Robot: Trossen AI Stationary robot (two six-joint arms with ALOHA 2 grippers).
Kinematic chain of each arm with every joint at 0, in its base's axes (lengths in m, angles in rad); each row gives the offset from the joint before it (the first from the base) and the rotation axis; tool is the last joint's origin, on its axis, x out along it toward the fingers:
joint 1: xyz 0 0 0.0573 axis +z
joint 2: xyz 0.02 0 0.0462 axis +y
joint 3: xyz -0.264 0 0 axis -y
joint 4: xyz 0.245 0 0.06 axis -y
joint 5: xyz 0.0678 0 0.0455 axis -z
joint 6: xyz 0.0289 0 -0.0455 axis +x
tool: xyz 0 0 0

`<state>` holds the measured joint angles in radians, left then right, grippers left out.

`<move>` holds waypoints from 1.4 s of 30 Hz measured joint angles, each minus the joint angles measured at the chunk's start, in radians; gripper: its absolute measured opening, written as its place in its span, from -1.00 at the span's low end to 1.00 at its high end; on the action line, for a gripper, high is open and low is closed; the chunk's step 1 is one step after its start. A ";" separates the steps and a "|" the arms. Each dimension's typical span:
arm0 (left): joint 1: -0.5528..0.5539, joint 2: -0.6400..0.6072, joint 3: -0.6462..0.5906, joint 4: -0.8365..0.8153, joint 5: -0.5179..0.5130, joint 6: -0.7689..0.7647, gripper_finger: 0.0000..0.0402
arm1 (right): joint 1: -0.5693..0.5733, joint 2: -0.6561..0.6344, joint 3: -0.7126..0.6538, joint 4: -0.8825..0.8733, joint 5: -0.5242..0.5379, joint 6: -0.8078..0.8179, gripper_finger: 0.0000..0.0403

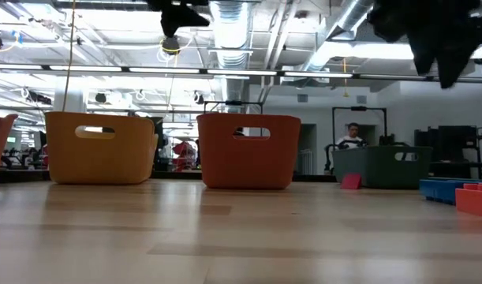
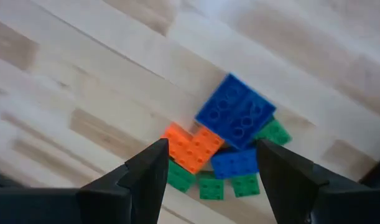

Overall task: Sort blocks
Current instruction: Put the blue game piece into the yellow bin

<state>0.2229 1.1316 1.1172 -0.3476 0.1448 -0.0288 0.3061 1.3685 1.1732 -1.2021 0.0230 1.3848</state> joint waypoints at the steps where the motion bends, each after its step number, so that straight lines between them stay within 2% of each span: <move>1: -0.008 -0.002 0.000 0.017 0.002 -0.006 0.10 | 0.014 0.029 0.000 0.006 -0.001 0.015 0.26; 5: -0.047 -0.031 0.000 0.102 0.007 -0.016 0.10 | 0.041 0.141 0.000 -0.013 -0.021 -0.014 0.26; 8: -0.079 -0.053 0.000 0.127 -0.032 -0.068 0.10 | 0.043 0.214 0.000 -0.002 -0.023 -0.079 0.26; 12: -0.118 -0.080 0.000 0.082 -0.072 -0.114 0.10 | 0.023 0.275 -0.001 0.082 -0.032 -0.159 0.26; 16: -0.140 -0.097 0.000 0.011 -0.073 -0.116 0.10 | -0.009 0.326 0.000 0.178 -0.047 -0.149 0.26; 19: -0.144 -0.110 0.000 -0.042 -0.074 -0.072 0.10 | -0.029 0.363 0.000 0.175 -0.066 -0.090 0.25; 26: -0.144 -0.178 0.000 -0.161 -0.048 -0.002 0.10 | -0.031 0.370 0.000 0.162 -0.065 0.000 0.14; 35: -0.143 -0.237 0.000 -0.178 -0.092 0.074 0.10 | -0.042 0.386 -0.092 0.341 -0.097 0.017 0.04; 42: -0.143 -0.236 0.000 -0.203 -0.113 0.075 0.10 | -0.046 0.356 -0.098 0.352 -0.127 0.025 -0.01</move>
<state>0.0795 0.8955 1.1172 -0.5501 0.0320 0.0467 0.2606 1.7248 1.0747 -0.8505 -0.1036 1.4094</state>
